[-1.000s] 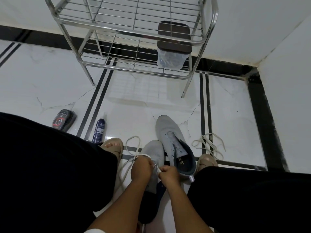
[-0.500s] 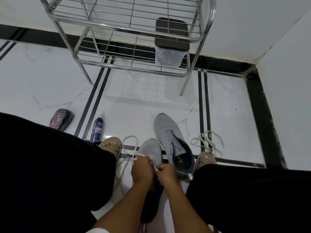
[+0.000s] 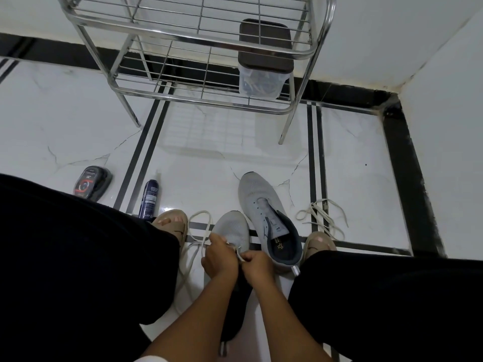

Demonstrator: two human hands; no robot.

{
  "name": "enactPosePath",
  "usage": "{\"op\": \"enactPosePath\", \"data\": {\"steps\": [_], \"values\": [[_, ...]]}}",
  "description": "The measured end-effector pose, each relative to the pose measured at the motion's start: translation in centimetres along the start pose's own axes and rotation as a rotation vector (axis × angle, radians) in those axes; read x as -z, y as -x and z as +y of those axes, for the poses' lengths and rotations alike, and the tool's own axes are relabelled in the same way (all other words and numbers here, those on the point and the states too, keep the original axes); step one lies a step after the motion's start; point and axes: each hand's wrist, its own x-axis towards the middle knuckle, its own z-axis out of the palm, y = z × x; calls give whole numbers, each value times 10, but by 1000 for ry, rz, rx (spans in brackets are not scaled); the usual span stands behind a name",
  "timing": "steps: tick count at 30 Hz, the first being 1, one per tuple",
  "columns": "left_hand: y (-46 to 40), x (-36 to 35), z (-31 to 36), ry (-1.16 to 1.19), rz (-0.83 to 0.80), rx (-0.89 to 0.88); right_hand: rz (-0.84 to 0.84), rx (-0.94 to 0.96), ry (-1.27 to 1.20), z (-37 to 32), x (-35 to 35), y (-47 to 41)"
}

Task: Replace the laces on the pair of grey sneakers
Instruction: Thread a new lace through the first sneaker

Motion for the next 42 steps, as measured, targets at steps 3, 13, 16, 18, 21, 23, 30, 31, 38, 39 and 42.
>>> {"op": "enactPosePath", "data": {"steps": [3,13,16,18,21,23,30,31,38,39,42], "values": [[-1,-4,-3,-7,2,4,38,17,-26,-4,4,-1],[7,3,-8,-32,-40,-130,167,110,274,-24,8,-13],[16,11,-12,-148,87,-244,149,149,385,-25,7,-16],[22,17,-18,-252,161,-244,163,165,377,-23,7,-15],[24,23,-25,-101,126,-144,264,128,248,-26,10,-7],[22,24,-24,-101,73,-117,353,86,108,-34,13,-3],[22,25,-30,-357,-18,-212,460,-151,-887,-58,51,-16],[22,26,-31,-358,-20,-209,443,-122,-1014,-65,70,-16],[20,31,-29,-328,-33,-192,916,230,-896,-140,175,48],[20,32,-29,-325,-38,-191,844,268,-674,-140,164,50],[19,33,-28,-307,-51,-186,332,218,157,-110,105,29]]}}
